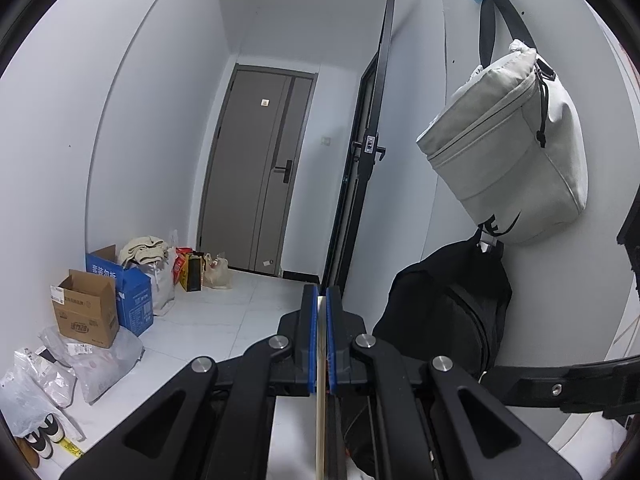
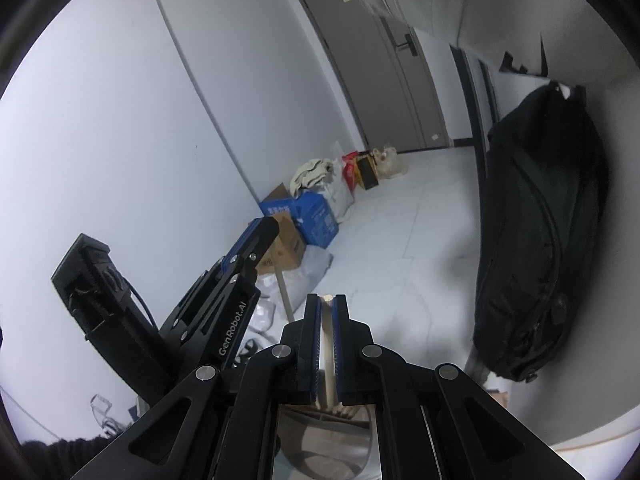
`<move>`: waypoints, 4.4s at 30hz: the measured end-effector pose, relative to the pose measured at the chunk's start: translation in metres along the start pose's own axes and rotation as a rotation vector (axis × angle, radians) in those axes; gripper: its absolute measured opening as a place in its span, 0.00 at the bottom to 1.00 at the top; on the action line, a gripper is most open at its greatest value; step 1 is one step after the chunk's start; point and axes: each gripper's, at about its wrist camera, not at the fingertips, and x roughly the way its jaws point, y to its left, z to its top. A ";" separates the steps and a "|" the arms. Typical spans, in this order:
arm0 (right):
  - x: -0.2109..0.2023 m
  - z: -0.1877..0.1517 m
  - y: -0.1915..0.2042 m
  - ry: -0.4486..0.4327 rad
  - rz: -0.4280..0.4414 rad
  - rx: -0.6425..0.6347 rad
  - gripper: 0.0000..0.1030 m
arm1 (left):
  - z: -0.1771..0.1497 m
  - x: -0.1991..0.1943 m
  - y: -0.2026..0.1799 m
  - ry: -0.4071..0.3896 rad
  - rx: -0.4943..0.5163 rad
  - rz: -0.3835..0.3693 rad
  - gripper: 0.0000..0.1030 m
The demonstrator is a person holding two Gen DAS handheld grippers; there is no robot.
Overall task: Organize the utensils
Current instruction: 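Raise both held chopsticks over the holder opening, then lower both chopsticks into the holder and open both grippers, then lower the right gripper onto the last loose chopsticks and close it, then close the left gripper on a chopstick while the right gripper holds its own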
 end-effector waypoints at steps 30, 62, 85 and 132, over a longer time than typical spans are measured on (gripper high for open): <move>-0.062 -0.037 -0.017 -0.098 0.017 0.161 0.60 | 0.033 -0.062 0.012 0.216 -0.021 -0.037 0.50; -0.065 -0.218 0.010 0.224 -0.082 -0.005 0.75 | -0.097 -0.153 0.021 0.502 -0.122 0.199 0.87; 0.074 -0.238 0.014 0.454 -0.137 -0.008 0.35 | -0.145 -0.151 0.066 0.668 -0.181 0.312 0.87; 0.004 -0.202 0.005 0.262 -0.169 0.011 0.03 | -0.155 -0.145 0.049 0.727 -0.038 0.371 0.87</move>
